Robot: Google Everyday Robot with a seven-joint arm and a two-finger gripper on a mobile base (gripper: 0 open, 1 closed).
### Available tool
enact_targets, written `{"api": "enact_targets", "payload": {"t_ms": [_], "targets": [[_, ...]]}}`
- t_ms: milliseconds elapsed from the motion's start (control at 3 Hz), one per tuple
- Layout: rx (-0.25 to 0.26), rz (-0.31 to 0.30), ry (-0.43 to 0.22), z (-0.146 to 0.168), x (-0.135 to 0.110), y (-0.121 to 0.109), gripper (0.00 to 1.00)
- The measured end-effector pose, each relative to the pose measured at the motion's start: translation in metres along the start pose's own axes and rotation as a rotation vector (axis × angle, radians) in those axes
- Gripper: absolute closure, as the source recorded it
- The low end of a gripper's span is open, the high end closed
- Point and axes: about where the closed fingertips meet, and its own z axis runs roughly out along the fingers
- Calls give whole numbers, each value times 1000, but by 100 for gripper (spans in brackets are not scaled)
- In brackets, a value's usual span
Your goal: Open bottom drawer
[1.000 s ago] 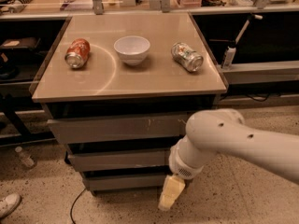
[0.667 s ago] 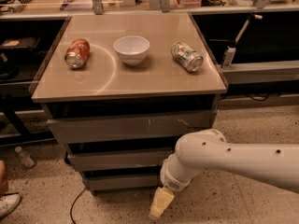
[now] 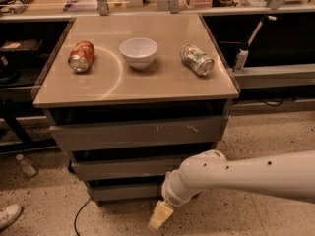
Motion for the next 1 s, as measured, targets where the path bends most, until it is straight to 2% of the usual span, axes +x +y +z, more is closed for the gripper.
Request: {"api": "enact_targets", "payload": {"t_ms": [333, 667, 1000], "targets": [[0, 0, 0, 0, 0, 0, 0], [-8, -1, -4, 17, 5, -3, 0], [20, 21, -10, 51, 29, -27, 0]]}}
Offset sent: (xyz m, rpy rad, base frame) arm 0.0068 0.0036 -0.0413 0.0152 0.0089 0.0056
